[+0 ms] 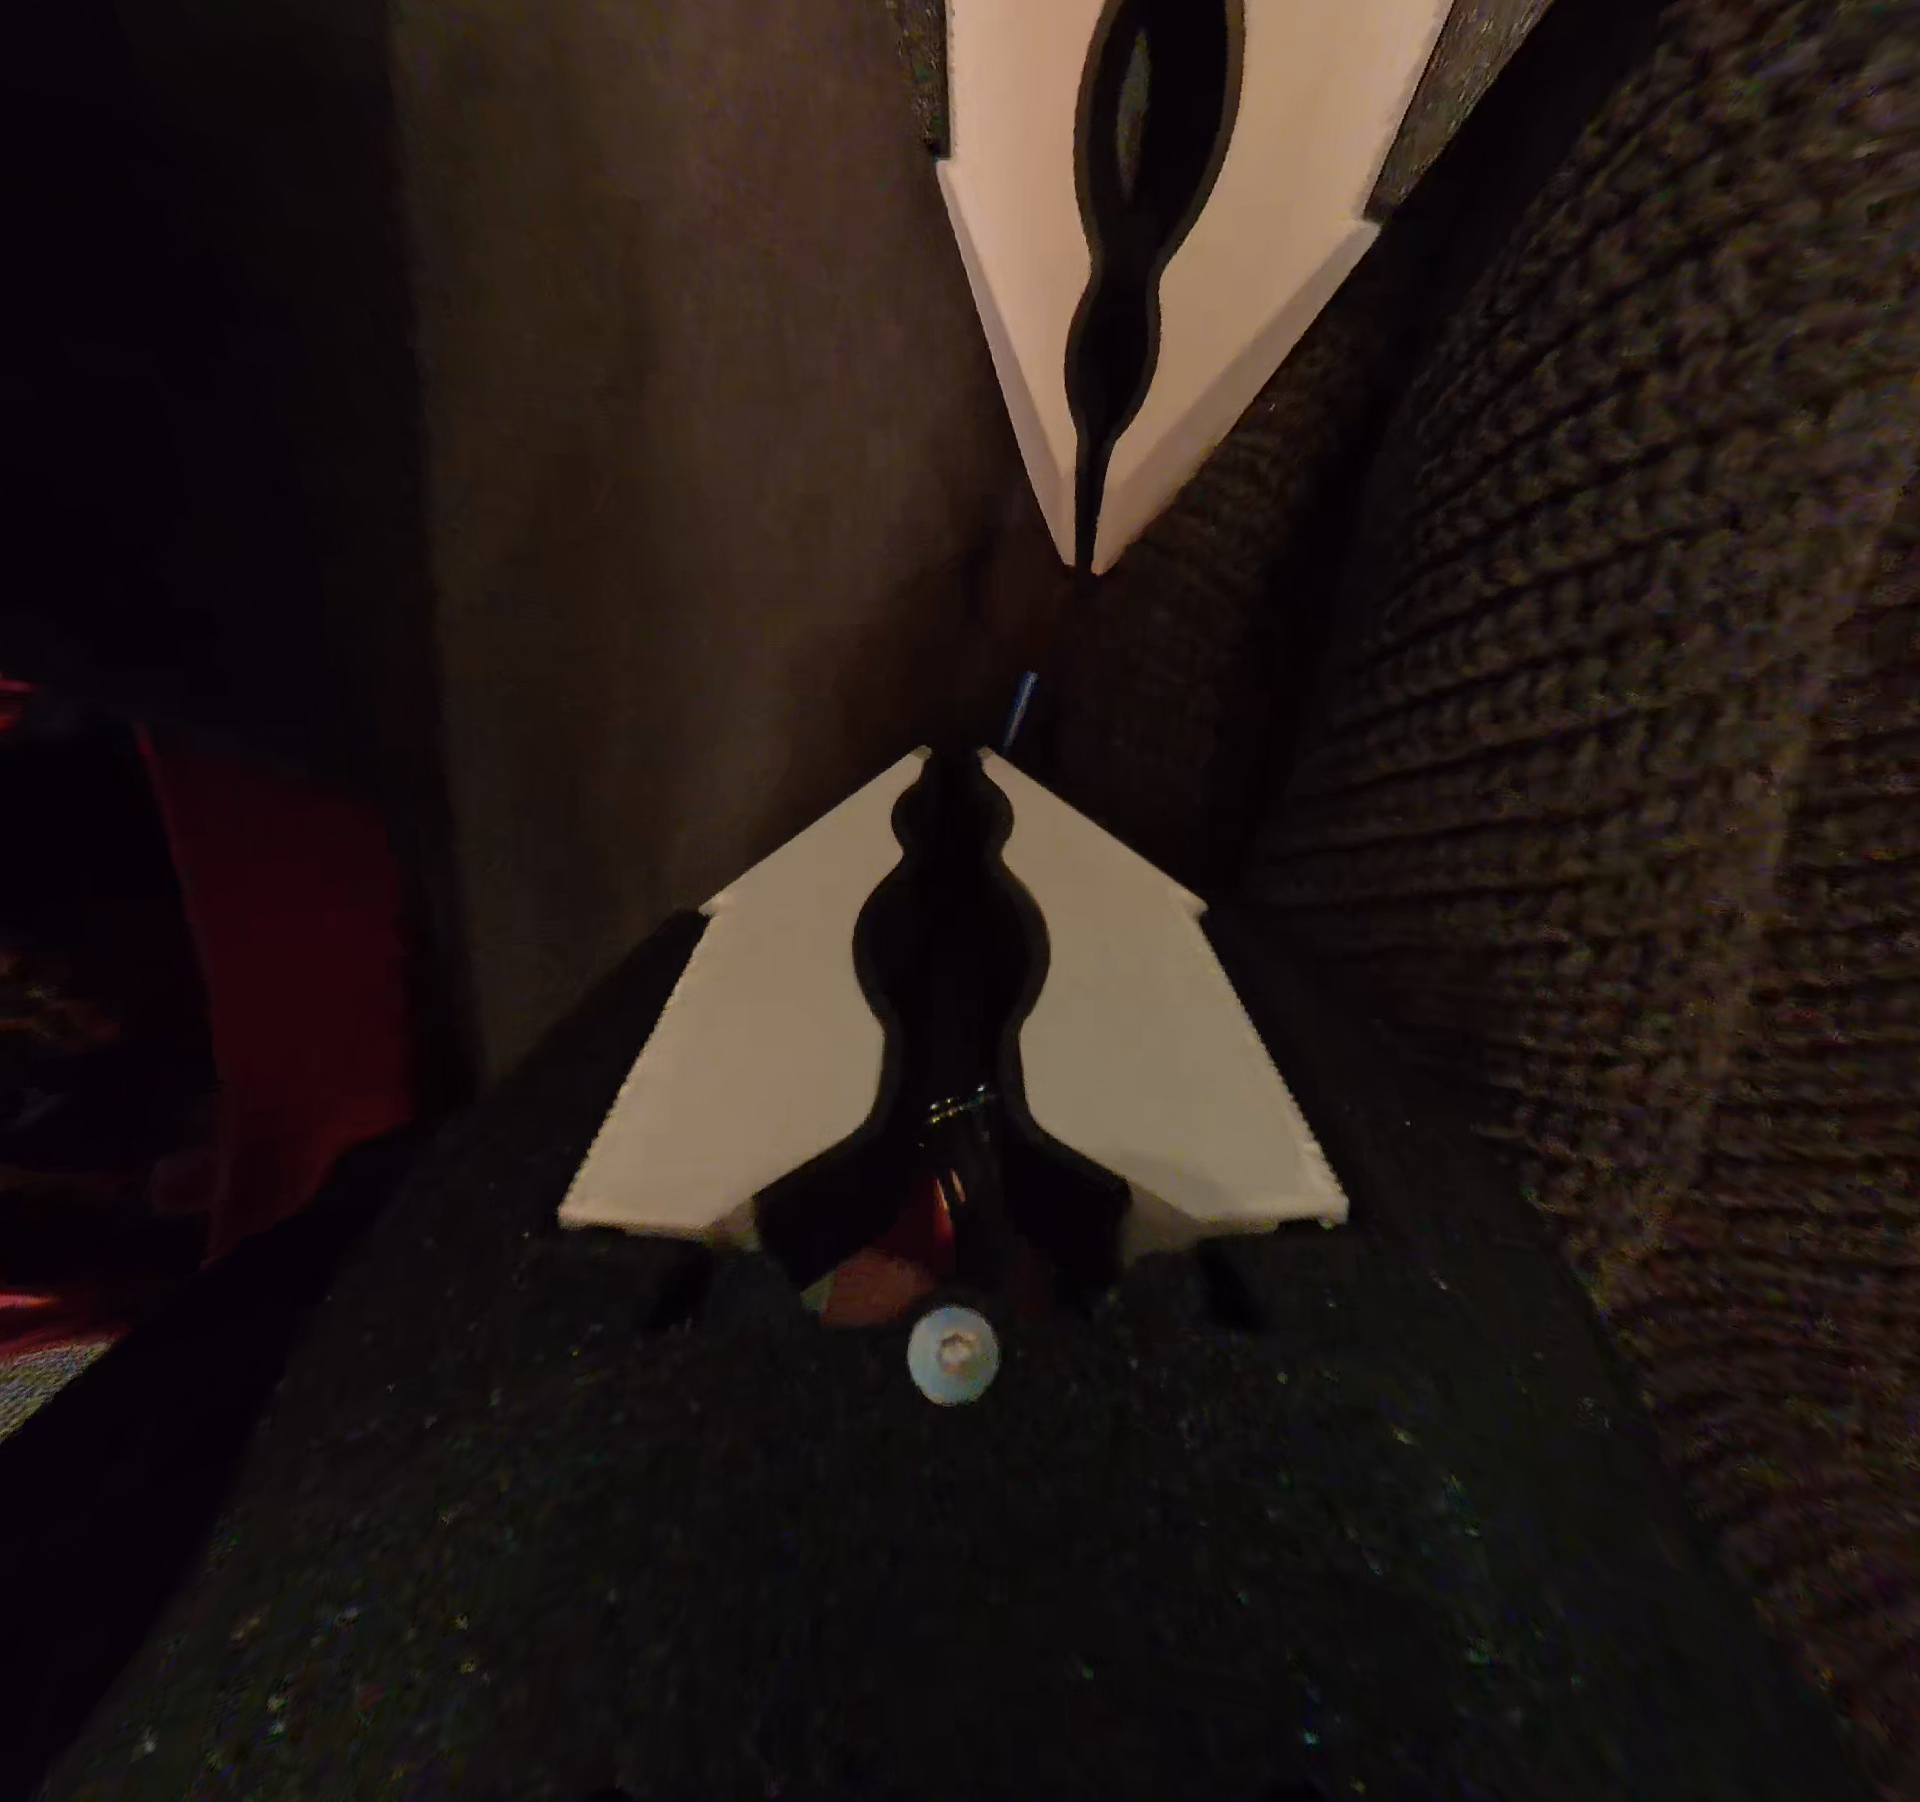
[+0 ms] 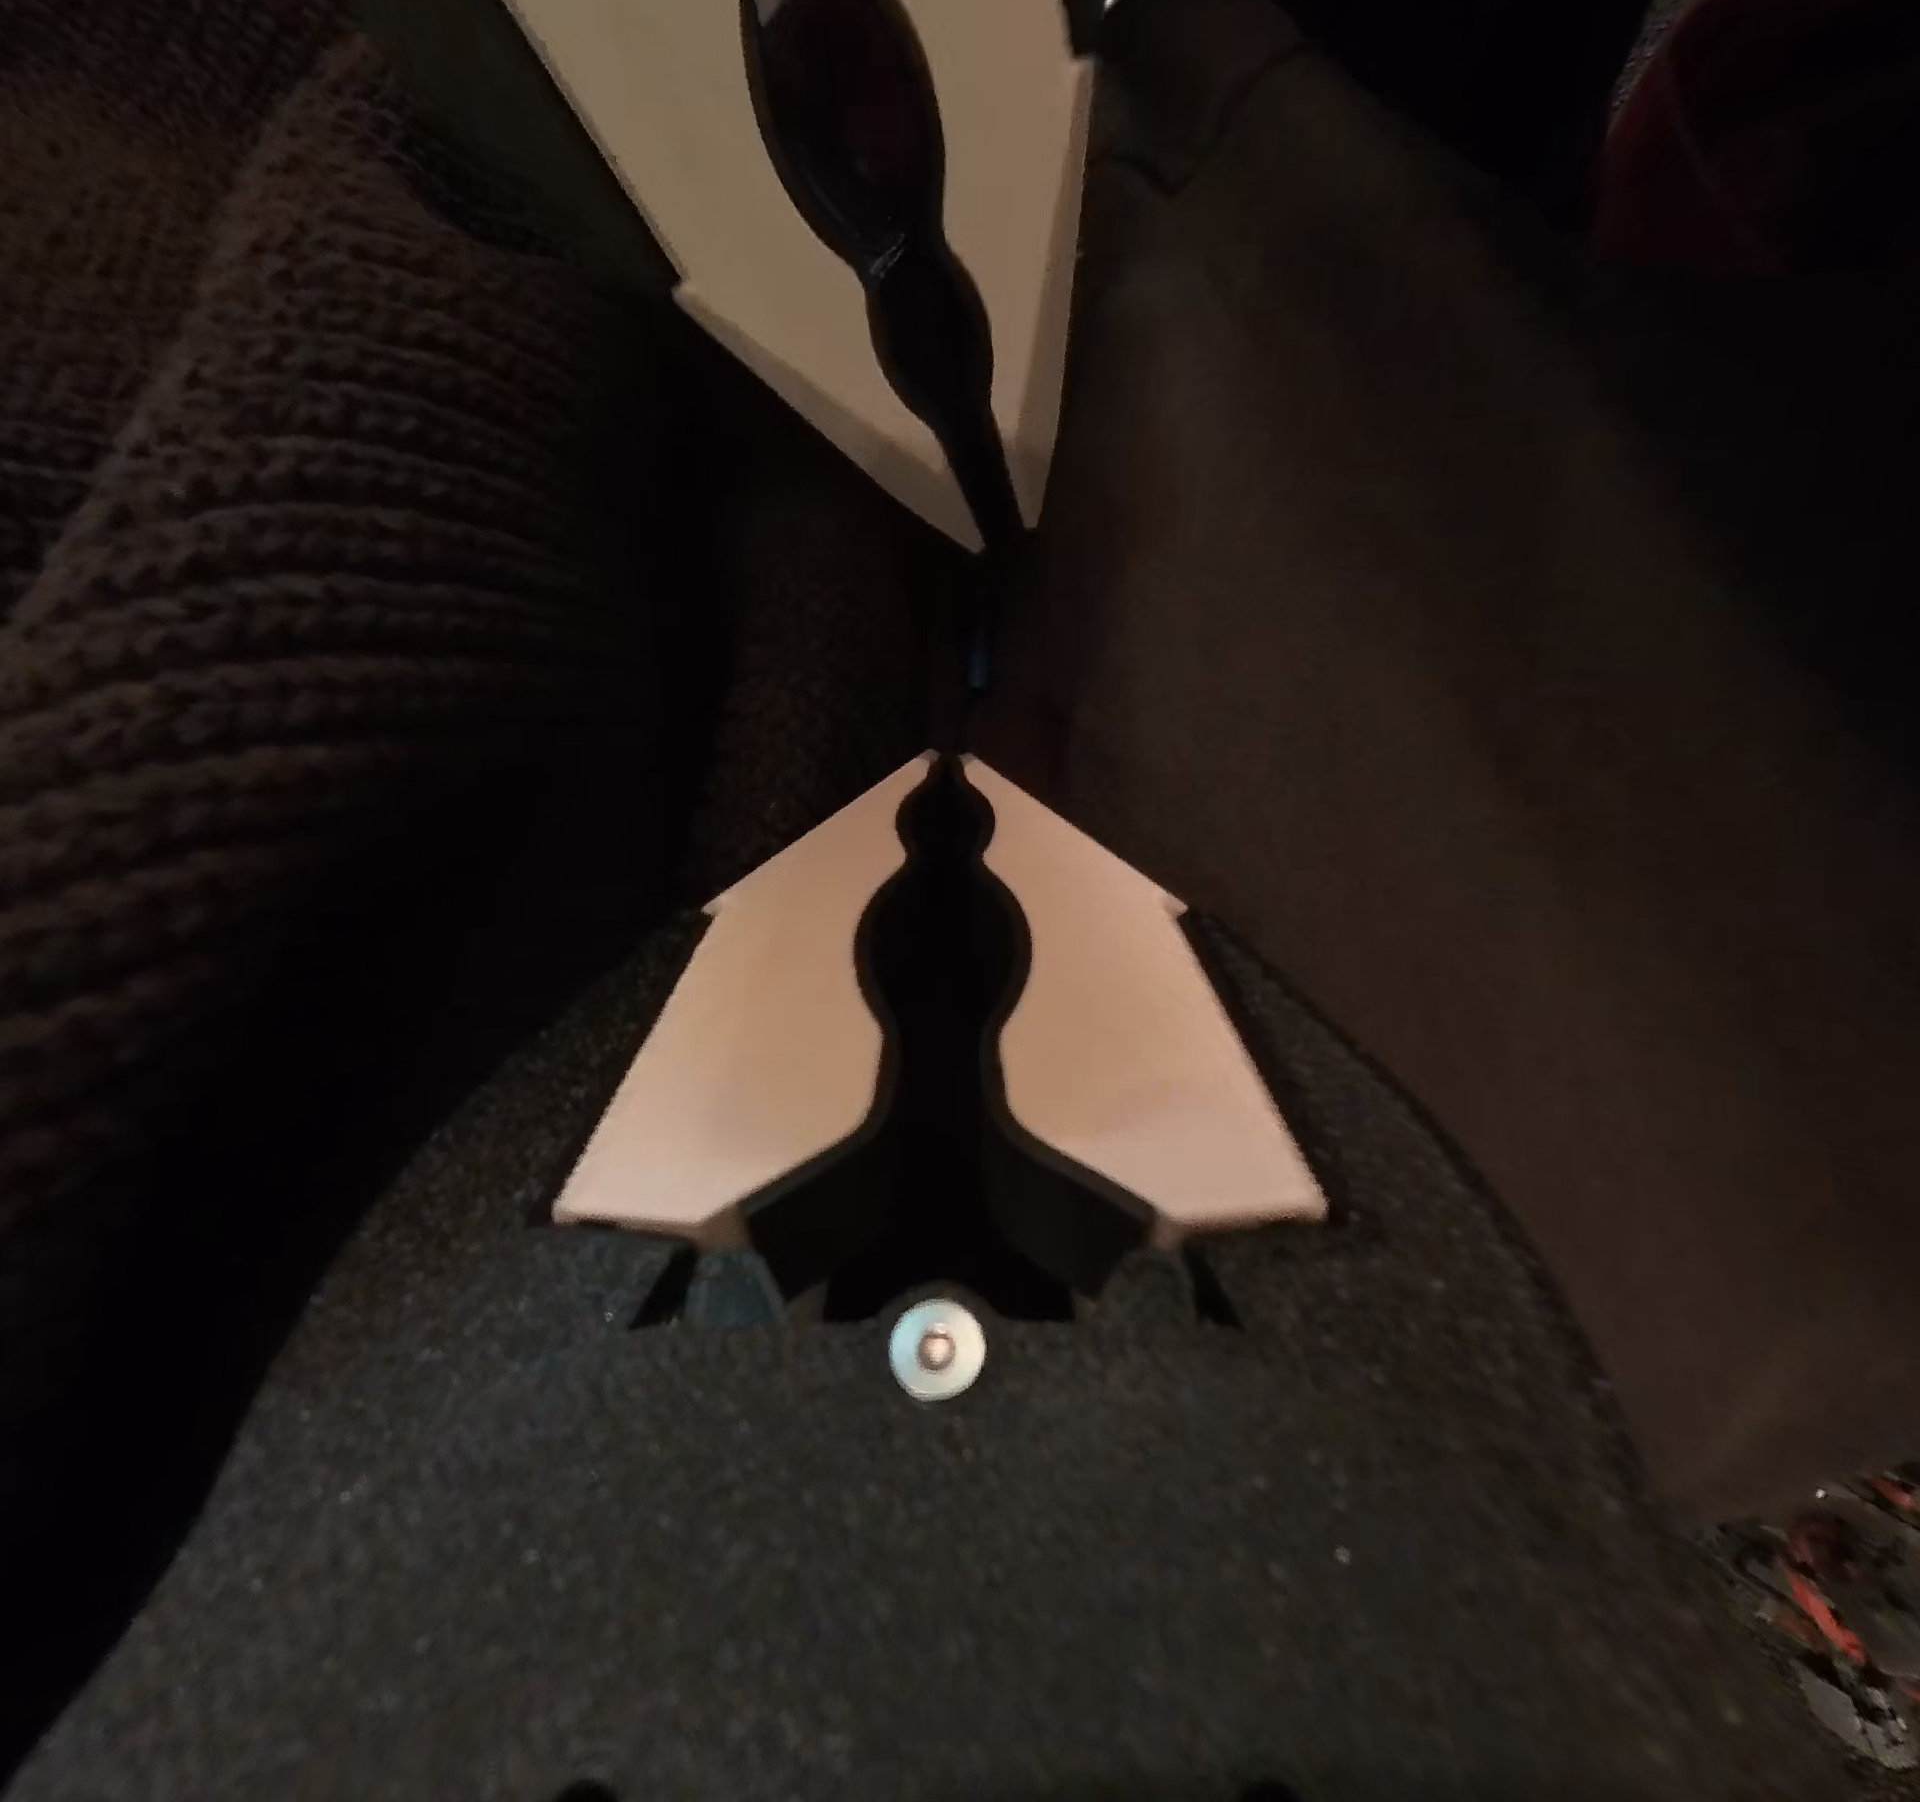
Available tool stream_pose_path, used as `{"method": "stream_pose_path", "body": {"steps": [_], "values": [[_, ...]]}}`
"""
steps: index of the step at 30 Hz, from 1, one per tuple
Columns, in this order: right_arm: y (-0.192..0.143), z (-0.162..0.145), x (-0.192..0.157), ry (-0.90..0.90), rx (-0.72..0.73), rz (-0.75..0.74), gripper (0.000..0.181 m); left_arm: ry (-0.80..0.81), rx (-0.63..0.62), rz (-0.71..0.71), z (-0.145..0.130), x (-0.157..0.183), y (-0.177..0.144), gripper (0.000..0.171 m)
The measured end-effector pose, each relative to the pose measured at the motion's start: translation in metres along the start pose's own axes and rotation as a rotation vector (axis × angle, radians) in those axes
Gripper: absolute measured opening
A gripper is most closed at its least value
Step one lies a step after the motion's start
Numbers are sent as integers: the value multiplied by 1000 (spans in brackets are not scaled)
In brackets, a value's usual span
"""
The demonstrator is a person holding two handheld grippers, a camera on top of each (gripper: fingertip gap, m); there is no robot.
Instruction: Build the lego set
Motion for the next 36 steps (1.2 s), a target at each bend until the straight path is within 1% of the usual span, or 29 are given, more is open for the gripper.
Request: {"method": "stream_pose_path", "body": {"steps": [3, 6, 7, 8, 11, 15, 17, 21, 24, 26, 28, 29, 32, 36], "values": [[-1, -1, -5, -7, -3, -3, 0, -23, 38, -50, 2, 4, -7, 9], [-1, -3, -13, -13, -3, -2, 0, -32, 47, -57, 3, 8, -6, 20], [0, -4, -17, -15, -1, 6, 0, -35, 42, -68, 2, 11, -4, 27], [0, -5, -23, -16, 5, 19, 0, -39, 32, -75, 2, 13, -2, 29], [0, -7, -41, -2, 33, 70, 0, -25, 5, -65, 4, 23, 4, 30], [-1, -13, -58, -3, 55, 86, 0, 8, -38, -60, 5, 40, 10, 27], [1, -15, -67, -16, 48, 92, 0, -7, -42, -69, 4, 48, 12, 27], [2, -21, -81, -38, 18, 72, 0, -63, -26, -134, -1, 61, 13, 27], [1, -29, -92, -36, 17, 60, 0, -71, -38, -143, -2, 72, 19, 27], [0, -35, -99, -35, 23, 50, 0, -56, -50, -132, 0, 79, 23, 27], [-2, -39, -106, -40, 27, 38, 0, -41, -96, -82, -1, 81, 29, 27], [-2, -41, -109, -44, 26, 31, 0, -17, -128, -79, -3, 84, 34, 27], [-5, -46, -118, -74, 24, -9, 0, 3, -143, -120, -1, 96, 41, 24], [-12, -52, -123, -102, 82, -159, 0, 11, -121, -144, 4, 107, 41, 25]]}}
Point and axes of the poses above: each gripper's, where its closed fingertips meet, y out along the fingers, z out of its top, x = y × z across the jaws, the point moved 9 cm from there along -y, back along the fingers
